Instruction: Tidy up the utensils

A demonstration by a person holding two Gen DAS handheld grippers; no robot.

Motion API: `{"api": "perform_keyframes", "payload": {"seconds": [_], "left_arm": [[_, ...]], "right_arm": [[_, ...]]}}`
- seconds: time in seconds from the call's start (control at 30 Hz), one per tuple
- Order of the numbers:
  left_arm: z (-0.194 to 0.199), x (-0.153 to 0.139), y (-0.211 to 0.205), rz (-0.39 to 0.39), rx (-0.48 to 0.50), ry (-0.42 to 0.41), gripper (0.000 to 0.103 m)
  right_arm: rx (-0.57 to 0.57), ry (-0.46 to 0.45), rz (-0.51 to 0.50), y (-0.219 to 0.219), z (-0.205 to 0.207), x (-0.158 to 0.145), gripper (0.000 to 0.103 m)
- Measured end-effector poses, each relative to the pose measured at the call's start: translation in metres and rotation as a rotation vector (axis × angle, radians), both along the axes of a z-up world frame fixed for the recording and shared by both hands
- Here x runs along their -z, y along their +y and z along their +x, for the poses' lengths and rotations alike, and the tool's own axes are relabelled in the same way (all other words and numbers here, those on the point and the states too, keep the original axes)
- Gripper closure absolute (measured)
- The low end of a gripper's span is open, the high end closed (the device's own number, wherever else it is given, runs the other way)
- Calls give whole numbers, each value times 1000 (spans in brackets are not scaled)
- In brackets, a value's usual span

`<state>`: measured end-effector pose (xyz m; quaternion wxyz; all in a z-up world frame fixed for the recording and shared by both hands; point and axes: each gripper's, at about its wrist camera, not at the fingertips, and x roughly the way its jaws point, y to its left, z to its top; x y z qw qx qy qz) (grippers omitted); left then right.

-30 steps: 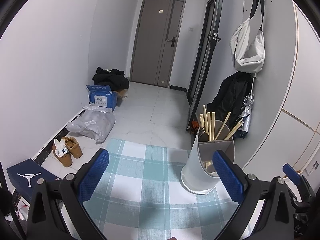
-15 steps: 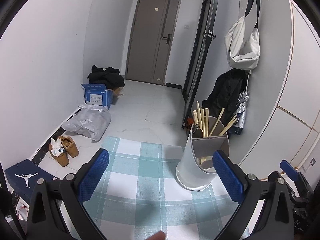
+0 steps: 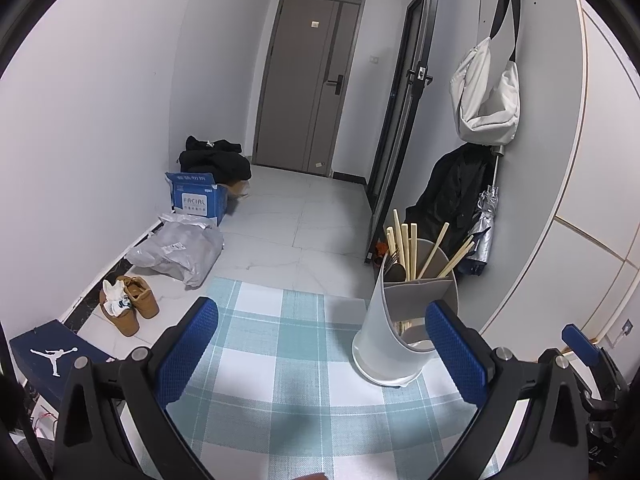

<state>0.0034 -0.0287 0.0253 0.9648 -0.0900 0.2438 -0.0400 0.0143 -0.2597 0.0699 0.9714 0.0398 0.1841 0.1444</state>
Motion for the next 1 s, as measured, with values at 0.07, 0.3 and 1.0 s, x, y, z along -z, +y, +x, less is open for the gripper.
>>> {"api": "perform_keyframes", "payload": {"seconds": [0.07, 0.3, 1.0], "left_arm": [[0, 0, 0, 1, 2, 0, 1], [-1, -2, 2, 2, -7, -18, 1], [2, 3, 4, 28, -33, 1, 1]], "right_arm": [[-1, -2, -3, 0, -1, 0, 5], [-3, -4, -7, 2, -1, 0, 5], [-8, 6, -22, 3, 2, 4, 4]]}}
